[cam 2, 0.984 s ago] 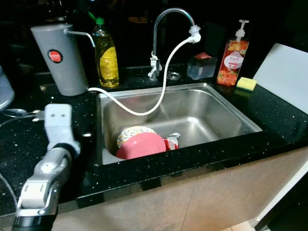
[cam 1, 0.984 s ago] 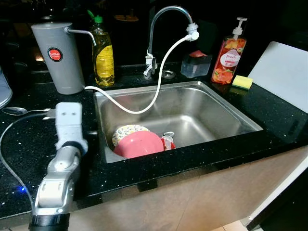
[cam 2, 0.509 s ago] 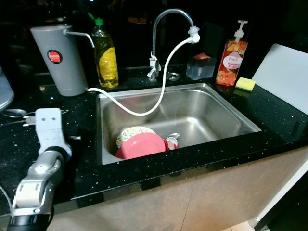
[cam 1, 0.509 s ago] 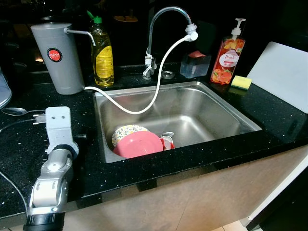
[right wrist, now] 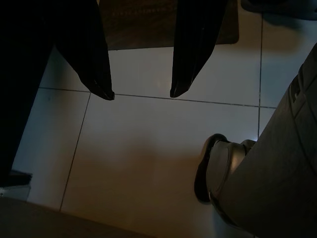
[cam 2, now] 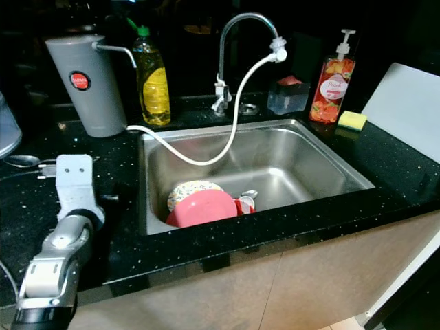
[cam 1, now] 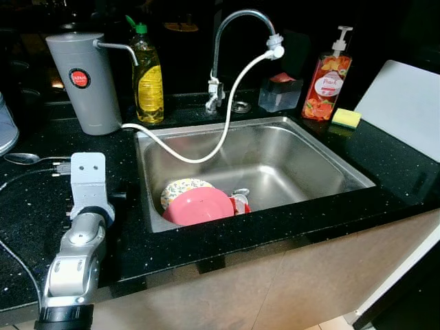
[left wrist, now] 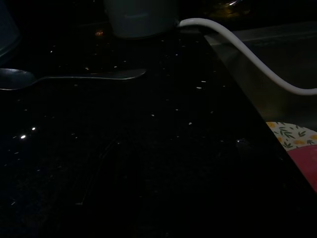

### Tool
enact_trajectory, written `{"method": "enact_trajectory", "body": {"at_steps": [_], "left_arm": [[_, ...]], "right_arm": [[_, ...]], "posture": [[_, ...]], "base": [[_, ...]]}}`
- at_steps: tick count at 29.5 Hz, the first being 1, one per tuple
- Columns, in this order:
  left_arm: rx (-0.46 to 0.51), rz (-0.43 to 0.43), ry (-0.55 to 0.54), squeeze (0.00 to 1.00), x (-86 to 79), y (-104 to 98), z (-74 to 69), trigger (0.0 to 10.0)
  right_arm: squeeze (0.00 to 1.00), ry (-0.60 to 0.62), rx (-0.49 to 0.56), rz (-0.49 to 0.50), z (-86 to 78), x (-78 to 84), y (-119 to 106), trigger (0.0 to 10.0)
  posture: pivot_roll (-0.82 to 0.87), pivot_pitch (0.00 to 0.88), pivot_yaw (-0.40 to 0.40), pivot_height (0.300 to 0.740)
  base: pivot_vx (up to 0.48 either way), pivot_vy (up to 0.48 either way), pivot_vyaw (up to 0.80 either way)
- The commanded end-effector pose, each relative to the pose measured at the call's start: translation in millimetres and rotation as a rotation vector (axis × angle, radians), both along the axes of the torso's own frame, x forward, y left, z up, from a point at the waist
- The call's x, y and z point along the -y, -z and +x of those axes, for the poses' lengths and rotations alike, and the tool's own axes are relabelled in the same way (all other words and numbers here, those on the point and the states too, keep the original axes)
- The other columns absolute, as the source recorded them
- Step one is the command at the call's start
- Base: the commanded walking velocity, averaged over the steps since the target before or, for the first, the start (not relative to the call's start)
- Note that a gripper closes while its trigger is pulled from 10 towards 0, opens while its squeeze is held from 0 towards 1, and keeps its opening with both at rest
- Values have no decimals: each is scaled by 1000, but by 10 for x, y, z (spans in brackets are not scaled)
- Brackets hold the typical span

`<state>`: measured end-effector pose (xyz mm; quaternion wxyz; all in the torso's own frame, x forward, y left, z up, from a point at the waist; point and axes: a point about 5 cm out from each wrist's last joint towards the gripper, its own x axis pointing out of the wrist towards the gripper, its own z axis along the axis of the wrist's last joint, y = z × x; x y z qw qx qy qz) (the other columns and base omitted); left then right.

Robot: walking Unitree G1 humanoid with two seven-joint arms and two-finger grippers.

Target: Kitchen organization

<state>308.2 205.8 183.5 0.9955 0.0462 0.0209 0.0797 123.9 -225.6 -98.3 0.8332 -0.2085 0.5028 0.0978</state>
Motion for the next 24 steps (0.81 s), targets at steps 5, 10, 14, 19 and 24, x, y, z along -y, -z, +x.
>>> {"method": "enact_trajectory", "body": {"at_steps": [5,10,14,19,24], "left_arm": [[-86,-9,33,0,63,195,-16,10000],[-77,6,51,0,78,179,0,10000],[-87,27,59,0,79,198,-5,10000],[-251,27,113,0,136,481,-65,10000],[-276,44,123,0,152,590,-52,10000]], "right_arm": [[0,6,-8,3,-43,15,9,10000],[0,6,-7,3,-44,13,9,10000],[0,5,-7,3,-45,12,10,10000],[0,0,-5,6,-29,3,7,10000],[0,-5,-4,7,-18,-2,5,10000]], "posture": [[-77,58,-48,740],[-79,58,-48,740],[-77,59,-49,740],[-77,61,-51,740],[-75,62,-55,740]], "base": [[0,0,0],[0,0,0],[0,0,0],[0,0,0],[0,0,0]]}}
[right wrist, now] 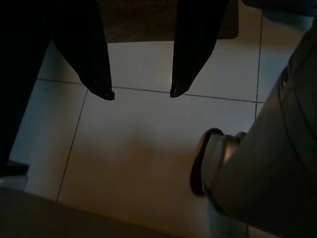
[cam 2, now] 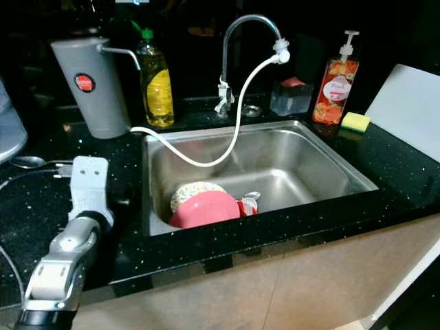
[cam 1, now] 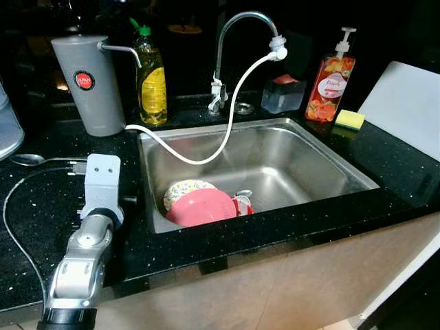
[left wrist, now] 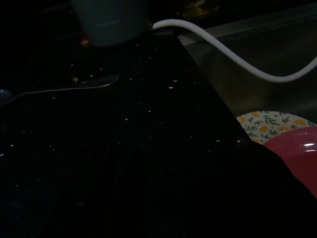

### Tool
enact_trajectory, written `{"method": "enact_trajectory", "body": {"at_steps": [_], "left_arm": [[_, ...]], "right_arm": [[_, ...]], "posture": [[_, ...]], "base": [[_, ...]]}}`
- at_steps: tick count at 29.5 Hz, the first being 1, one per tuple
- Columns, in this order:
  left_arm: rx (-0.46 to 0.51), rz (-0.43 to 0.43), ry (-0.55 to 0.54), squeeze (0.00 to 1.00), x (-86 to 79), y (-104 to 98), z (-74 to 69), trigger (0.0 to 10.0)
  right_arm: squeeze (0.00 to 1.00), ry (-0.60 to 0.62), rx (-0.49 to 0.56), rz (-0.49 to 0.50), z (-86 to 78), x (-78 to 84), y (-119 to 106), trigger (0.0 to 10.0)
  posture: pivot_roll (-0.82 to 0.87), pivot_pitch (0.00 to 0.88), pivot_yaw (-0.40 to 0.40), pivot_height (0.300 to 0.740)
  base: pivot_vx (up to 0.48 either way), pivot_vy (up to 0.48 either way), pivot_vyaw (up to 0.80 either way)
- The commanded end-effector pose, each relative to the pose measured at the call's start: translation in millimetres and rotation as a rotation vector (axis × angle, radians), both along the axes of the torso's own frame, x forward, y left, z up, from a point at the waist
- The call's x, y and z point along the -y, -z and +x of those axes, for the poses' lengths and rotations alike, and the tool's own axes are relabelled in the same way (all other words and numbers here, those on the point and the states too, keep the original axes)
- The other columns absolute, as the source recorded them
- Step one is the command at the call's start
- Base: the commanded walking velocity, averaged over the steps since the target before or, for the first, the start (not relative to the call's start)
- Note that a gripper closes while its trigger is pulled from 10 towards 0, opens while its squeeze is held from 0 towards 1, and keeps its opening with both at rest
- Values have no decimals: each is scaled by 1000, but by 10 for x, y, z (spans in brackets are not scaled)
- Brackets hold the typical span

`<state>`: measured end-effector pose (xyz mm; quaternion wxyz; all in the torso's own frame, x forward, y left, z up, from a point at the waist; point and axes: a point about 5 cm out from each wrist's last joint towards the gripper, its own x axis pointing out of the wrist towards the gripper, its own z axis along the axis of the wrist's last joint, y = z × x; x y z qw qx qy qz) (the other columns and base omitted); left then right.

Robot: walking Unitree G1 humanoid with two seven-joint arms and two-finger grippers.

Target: Kitchen organization

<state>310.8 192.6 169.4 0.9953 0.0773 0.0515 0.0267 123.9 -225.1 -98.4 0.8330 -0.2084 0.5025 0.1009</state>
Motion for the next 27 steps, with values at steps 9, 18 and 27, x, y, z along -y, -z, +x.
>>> {"method": "enact_trajectory", "body": {"at_steps": [9,18,27], "left_arm": [[-183,25,33,0,-9,540,-27,10000],[-26,15,-74,0,-147,376,16,10000],[166,19,-82,0,-155,68,63,10000]], "right_arm": [[0,-1,4,4,3,4,-4,10000],[0,-11,6,6,7,3,-7,10000],[0,-15,15,3,45,20,-23,10000]], "posture": [[-82,67,-52,740],[-77,64,-58,740],[-80,59,-61,740]], "base": [[0,0,0],[0,0,0],[0,0,0]]}}
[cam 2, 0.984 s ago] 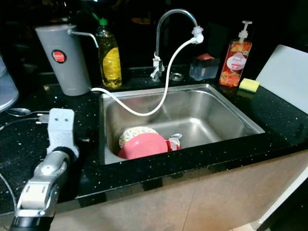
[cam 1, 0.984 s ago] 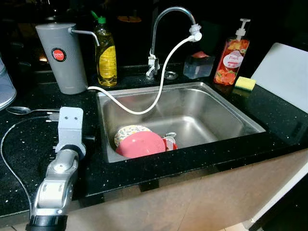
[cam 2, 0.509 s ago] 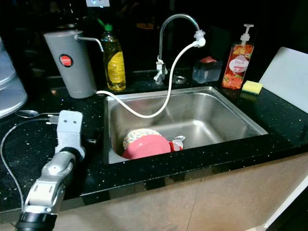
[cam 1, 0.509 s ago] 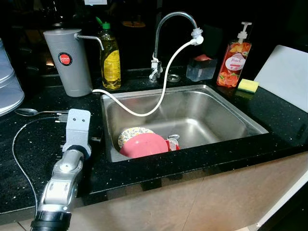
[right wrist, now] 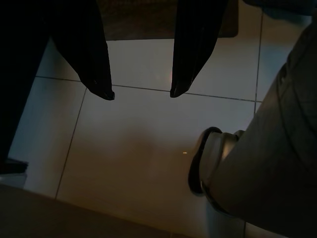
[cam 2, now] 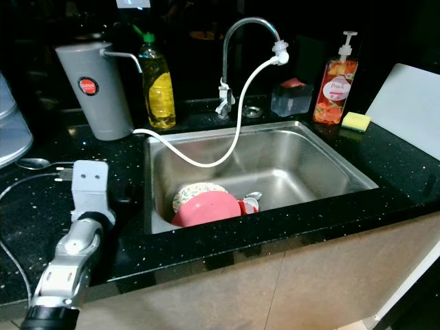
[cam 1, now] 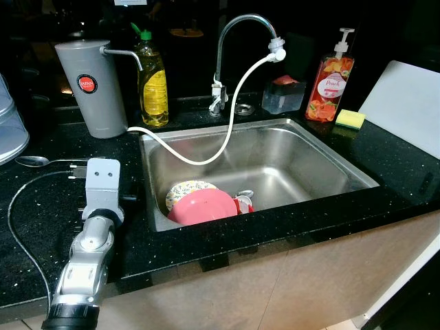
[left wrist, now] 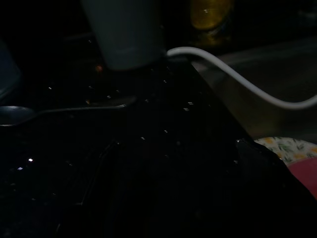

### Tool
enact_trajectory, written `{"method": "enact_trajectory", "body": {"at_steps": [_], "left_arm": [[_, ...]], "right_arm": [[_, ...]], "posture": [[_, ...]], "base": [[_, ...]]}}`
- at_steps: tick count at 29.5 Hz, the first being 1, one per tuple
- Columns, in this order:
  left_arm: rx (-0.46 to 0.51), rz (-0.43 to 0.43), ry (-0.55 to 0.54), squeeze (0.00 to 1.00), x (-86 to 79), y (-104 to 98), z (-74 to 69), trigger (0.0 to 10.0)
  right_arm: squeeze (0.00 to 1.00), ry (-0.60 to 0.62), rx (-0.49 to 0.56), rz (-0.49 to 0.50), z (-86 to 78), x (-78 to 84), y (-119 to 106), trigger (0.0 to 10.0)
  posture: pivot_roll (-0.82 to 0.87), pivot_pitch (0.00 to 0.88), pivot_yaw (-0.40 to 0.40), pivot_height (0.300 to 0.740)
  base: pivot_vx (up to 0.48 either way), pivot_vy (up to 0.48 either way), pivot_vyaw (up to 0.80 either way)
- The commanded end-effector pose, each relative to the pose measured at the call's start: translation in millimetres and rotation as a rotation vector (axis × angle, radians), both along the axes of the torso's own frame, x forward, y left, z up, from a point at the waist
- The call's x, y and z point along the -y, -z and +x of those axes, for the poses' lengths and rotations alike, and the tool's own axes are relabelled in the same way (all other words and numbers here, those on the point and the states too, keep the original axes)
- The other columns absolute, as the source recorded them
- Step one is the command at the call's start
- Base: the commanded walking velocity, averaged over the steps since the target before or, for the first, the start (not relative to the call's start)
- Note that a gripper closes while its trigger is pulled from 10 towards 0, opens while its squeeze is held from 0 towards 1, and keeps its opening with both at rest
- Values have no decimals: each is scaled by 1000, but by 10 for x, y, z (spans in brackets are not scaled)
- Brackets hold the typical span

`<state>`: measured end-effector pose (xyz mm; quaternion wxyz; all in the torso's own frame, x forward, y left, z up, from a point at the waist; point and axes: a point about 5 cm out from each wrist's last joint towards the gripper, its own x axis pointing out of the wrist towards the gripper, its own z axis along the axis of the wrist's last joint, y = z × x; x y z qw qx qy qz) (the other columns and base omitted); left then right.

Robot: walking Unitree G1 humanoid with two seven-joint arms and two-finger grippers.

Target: Kitchen organization

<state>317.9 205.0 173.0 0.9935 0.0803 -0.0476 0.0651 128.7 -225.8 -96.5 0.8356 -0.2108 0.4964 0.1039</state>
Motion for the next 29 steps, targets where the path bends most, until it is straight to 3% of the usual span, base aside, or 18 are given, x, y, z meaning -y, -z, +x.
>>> {"method": "enact_trajectory", "body": {"at_steps": [1,5,8,11,15,18,20,21,26,29], "left_arm": [[34,12,-24,0,-36,-26,1,10000],[184,91,-45,0,-69,-362,-1,10000],[205,124,-44,0,-73,-408,2,10000],[277,262,-10,0,-68,-571,36,10000],[301,286,9,0,-64,-666,79,10000],[274,235,0,0,-89,-764,162,10000],[209,105,15,0,-115,-830,239,10000],[209,105,15,0,-115,-830,239,10000],[185,-119,37,0,-108,-1019,276,10000],[152,-134,69,0,-87,-1049,273,10000]], "right_arm": [[0,-6,4,1,-1,17,-7,10000],[0,-8,3,-2,0,28,-9,10000],[0,-9,2,-3,0,30,-9,10000],[0,-12,4,-1,20,29,-16,10000],[0,-14,7,1,36,25,-20,10000],[0,-14,11,4,52,18,-24,10000],[0,-13,16,6,65,11,-27,10000],[0,-13,16,6,65,11,-27,10000],[0,-6,15,7,39,-3,-16,10000],[0,-7,10,8,8,-22,-2,10000]], "posture": [[-80,57,-63,740],[-77,56,-65,740],[-77,56,-65,740],[-74,57,-67,740],[-76,57,-66,740],[-78,55,-65,740],[-80,55,-64,740],[-80,55,-64,740],[-83,59,-62,740],[-82,60,-61,740]], "base": [[0,0,0],[0,0,0],[0,0,0],[0,0,0],[0,0,0],[0,0,0],[0,0,0],[0,0,0],[0,0,0],[0,0,0]]}}
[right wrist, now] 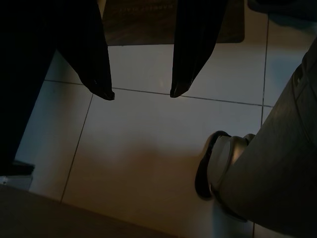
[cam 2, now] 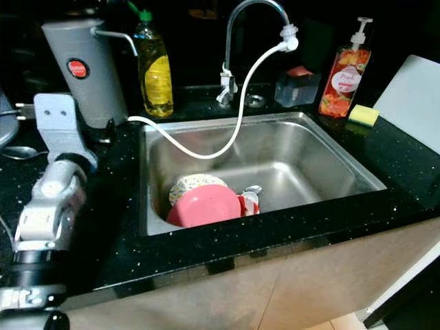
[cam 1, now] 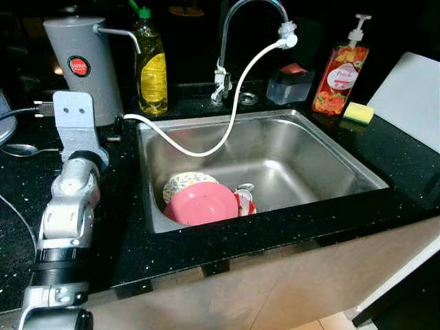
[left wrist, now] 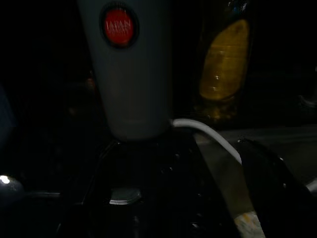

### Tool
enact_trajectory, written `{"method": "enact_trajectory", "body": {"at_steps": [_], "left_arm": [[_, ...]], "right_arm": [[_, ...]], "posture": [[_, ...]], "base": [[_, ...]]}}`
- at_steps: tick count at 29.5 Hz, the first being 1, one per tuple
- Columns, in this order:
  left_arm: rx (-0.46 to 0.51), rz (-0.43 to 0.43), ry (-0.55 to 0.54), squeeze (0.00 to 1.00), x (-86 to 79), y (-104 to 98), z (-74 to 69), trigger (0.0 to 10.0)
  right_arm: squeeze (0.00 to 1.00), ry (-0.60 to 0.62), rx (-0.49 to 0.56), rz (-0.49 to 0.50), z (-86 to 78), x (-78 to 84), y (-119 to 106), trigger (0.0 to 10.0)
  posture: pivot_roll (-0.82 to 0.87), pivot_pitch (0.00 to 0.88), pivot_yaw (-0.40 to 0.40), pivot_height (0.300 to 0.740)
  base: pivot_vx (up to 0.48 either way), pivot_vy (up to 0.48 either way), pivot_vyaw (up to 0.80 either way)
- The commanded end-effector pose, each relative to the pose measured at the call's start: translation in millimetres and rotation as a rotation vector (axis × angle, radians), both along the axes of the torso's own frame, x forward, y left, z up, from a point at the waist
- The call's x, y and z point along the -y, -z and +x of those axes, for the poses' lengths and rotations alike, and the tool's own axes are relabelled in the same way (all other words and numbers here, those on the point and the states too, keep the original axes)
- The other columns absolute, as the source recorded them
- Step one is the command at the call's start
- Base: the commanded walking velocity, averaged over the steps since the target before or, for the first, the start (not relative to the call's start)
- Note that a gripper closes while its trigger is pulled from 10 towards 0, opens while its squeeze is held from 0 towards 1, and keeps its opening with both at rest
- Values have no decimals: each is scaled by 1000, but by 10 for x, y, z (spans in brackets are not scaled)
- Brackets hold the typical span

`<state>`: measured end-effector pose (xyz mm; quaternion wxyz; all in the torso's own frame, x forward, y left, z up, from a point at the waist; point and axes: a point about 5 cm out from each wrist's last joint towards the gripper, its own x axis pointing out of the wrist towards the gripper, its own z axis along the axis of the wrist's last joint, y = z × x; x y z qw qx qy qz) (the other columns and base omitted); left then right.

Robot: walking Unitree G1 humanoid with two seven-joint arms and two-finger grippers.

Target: Kitchen organization

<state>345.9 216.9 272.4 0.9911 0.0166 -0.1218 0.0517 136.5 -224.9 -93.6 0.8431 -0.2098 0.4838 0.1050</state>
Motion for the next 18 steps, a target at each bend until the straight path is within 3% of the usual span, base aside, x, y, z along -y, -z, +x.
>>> {"method": "enact_trajectory", "body": {"at_steps": [1,7,10,18], "left_arm": [[5,-5,36,0,40,-68,-13,10000],[-2,51,17,0,22,-74,-16,10000],[-15,61,-72,0,-98,-92,-17,10000],[-14,94,-48,0,-76,-109,-83,10000]], "right_arm": [[0,-3,-21,0,-85,-25,34,10000],[0,-2,-28,2,-112,-57,51,10000],[0,3,-31,0,-107,-34,46,10000],[0,18,-38,-5,-127,42,37,10000]], "posture": [[-82,60,-61,740],[-83,59,-59,740],[-84,58,-57,740],[-80,58,-57,740]], "base": [[0,0,0],[0,0,0],[0,0,0],[0,0,0]]}}
